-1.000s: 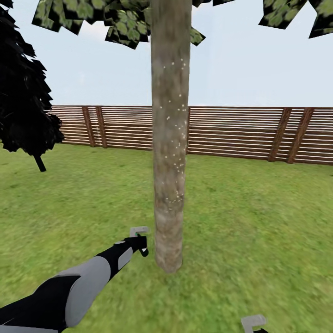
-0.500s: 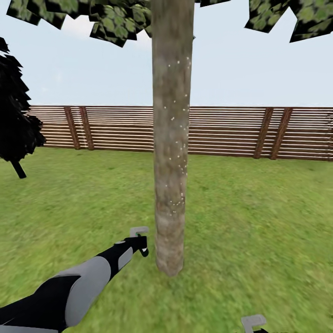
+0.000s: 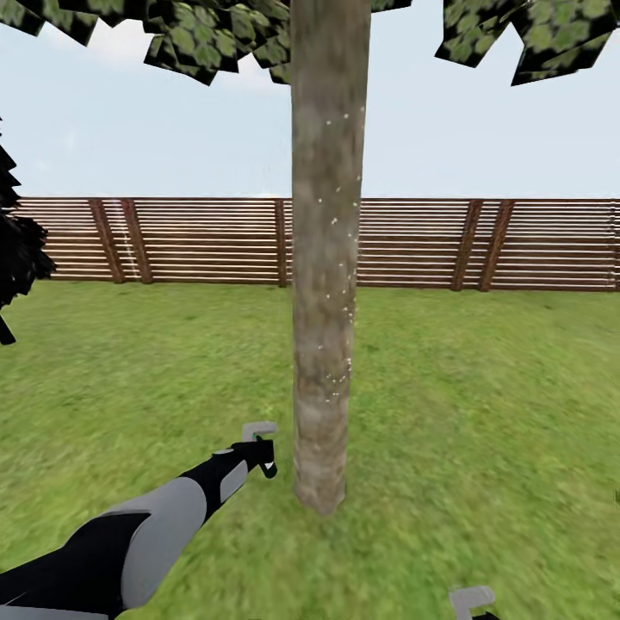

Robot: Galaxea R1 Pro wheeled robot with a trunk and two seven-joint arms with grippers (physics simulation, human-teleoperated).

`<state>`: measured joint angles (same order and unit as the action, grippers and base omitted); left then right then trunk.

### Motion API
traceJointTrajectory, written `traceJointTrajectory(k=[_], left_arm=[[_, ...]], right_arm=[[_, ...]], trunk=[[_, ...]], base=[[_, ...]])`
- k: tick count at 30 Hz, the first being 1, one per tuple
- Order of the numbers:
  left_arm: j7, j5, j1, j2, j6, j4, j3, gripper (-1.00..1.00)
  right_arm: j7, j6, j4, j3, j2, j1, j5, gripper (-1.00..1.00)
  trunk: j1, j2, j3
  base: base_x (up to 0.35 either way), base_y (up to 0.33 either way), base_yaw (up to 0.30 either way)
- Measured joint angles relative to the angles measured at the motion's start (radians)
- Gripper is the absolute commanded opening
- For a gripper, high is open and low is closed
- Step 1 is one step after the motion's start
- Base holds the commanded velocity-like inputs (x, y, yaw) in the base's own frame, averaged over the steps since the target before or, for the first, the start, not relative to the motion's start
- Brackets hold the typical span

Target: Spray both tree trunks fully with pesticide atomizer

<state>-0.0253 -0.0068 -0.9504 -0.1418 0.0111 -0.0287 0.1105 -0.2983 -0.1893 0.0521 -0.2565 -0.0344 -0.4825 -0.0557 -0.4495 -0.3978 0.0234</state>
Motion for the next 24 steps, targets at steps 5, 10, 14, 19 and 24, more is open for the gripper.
traceJointTrajectory(k=[5,10,14,19,24], left_arm=[[0.0,0.0,0.0,-0.003,-0.001,0.0,-0.001,-1.0],[0.0,0.0,0.0,-0.004,-0.001,0.0,0.0,-1.0],[0.0,0.0,0.0,-0.004,-0.001,0.0,0.0,-1.0],[0.0,0.0,0.0,-0.004,-0.001,0.0,0.0,-1.0],[0.0,0.0,0.0,-0.004,-0.001,0.0,0.0,-1.0]], right_arm=[[-0.001,0.0,0.001,0.0,0.0,0.0,0.0,1.0],[0.0,0.0,0.0,0.0,0.0,0.0,0.0,1.0],[0.0,0.001,0.0,0.0,0.0,0.0,0.0,1.0],[0.0,0.001,0.0,0.0,0.0,0.0,0.0,1.0],[0.0,0.002,0.0,0.0,0.0,0.0,0.0,1.0]], trunk=[[0.0,0.0,0.0],[0.0,0.0,0.0],[0.0,0.0,-0.001],[0.0,0.0,-0.003],[0.0,0.0,-0.005]], base=[[-0.021,-0.141,-0.252],[-0.011,-0.181,-0.096],[-0.185,0.16,-0.255],[-0.156,0.285,-0.283],[-0.057,0.33,-0.286]])
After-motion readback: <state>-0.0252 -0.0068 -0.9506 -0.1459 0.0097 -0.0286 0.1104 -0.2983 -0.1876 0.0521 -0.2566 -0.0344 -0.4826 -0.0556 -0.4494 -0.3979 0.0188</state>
